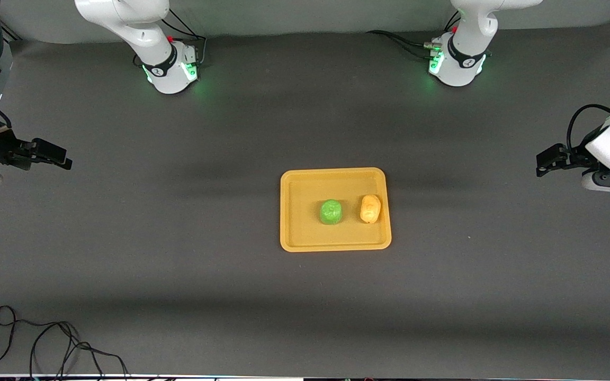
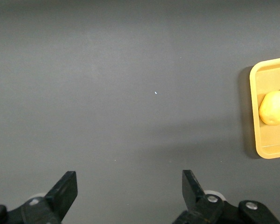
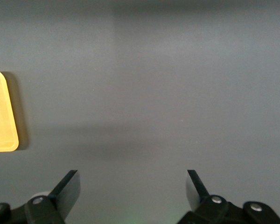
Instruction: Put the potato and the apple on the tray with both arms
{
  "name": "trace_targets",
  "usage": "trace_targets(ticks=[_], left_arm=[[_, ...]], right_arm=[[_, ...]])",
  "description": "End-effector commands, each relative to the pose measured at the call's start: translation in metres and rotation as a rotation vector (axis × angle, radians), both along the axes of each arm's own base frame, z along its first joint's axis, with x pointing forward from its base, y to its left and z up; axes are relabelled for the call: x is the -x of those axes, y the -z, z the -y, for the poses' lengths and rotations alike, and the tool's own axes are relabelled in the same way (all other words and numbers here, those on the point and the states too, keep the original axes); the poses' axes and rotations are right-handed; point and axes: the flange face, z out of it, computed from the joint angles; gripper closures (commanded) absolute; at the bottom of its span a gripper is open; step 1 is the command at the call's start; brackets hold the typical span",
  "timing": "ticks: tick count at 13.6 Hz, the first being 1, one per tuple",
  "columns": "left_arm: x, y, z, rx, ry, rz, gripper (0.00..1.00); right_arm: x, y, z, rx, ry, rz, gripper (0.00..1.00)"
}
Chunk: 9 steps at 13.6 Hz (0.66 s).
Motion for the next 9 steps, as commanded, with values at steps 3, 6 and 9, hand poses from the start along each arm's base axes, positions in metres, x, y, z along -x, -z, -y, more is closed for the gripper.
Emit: trace_targets(ticks=[3,6,9], left_arm=[[-0.0015,0.0010,-0.0011,-0.002,0.008,-0.015,0.00],[-0.0022,0.0015,-0.0029,-0.002,0.005,-0.012,0.00],[-0.0028,0.0021,-0.0029,-0.002,0.005,-0.010,0.00]], right_arm=[[0.0096,-0.0107,-0.0028,0.029,-0.041,0.010,0.00],[0.0099,-0.0099,-0.0017,0.047,-0.044,0.006,0.00],[0.0095,-0.0090,-0.0017,0.047,-0.044,0.004,0.00]])
